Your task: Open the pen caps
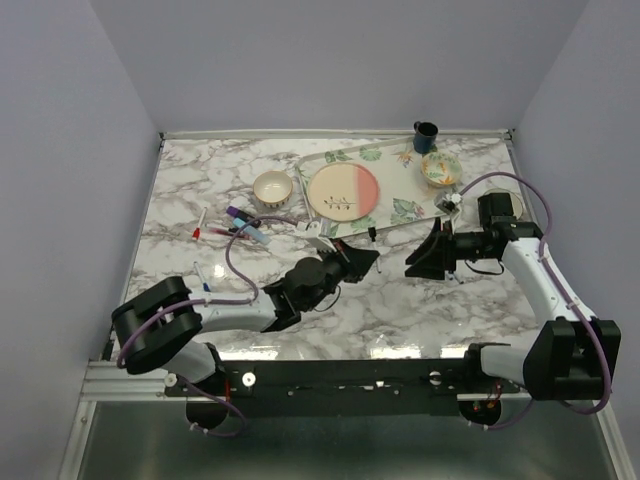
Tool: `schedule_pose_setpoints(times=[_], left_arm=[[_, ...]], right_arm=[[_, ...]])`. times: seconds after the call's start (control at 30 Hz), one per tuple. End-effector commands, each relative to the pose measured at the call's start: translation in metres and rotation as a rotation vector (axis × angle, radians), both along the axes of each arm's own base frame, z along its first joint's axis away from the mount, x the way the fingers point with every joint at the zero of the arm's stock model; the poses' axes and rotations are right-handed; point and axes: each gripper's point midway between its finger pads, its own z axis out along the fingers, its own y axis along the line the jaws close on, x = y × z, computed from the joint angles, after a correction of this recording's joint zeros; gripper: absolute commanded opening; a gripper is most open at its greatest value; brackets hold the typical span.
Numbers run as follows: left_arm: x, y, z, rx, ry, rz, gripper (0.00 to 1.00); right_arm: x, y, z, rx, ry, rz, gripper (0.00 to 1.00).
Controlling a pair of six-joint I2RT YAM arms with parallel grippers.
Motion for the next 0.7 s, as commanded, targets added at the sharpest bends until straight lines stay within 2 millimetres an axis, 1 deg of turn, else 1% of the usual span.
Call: schedule_pose_setpoints(times=[0.0,0.03,0.07,0.13,0.17,0.2,0.23,0.27,0.43,0.5,0.53,0.63,0.67], left_arm=[[0.015,-0.023,0.049,-0.183,-0.064,0.104,0.0],[0.015,-0.029,0.045,-0.176,-0.063,0.099,0.0],[0.015,-0.035,0.053,-0.191,-0.07,0.095,0.0],[0.012,-0.045,0.051,-0.186,-0.07,0.081,0.0],[0.013,-0.05,0.056,-0.193,-0.073,0.077,0.0],[0.009,-0.055,0.056,-0.194,-0.072,0.064,0.0],[0.009,-0.058,0.052,-0.188,-0.067,0.061,0.0],[0.008,-0.062,0.056,-0.198,-0.069,0.055,0.0],[0.001,-0.077,0.049,-0.198,-0.051,0.027,0.0],[-0.002,-0.082,0.052,-0.208,-0.053,0.014,0.0],[-0.002,-0.085,0.049,-0.2,-0.051,0.01,0.0],[-0.004,-0.089,0.051,-0.199,-0.054,-0.001,0.0],[-0.005,-0.09,0.052,-0.201,-0.055,-0.005,0.0]], right_arm=[[0.005,0.001,0.005,0.003,0.027,-0.02,0.6],[0.009,0.001,0.004,-0.006,0.015,-0.029,0.6],[0.01,0.001,0.003,-0.012,0.033,-0.039,0.6],[0.011,0.0,0.001,-0.022,0.029,-0.046,0.61],[0.012,0.0,0.0,-0.023,0.035,-0.048,0.61],[0.013,-0.001,-0.001,-0.03,0.033,-0.055,0.61],[0.013,-0.001,-0.001,-0.03,0.032,-0.055,0.61],[0.014,-0.001,0.0,-0.032,0.03,-0.058,0.6],[0.014,-0.001,0.002,-0.028,0.022,-0.062,0.6],[0.015,-0.001,0.001,-0.032,0.024,-0.066,0.57],[0.015,-0.002,0.0,-0.035,0.026,-0.07,0.56],[0.015,-0.001,0.0,-0.035,0.033,-0.069,0.34],[0.016,-0.001,0.0,-0.035,0.035,-0.068,0.2]])
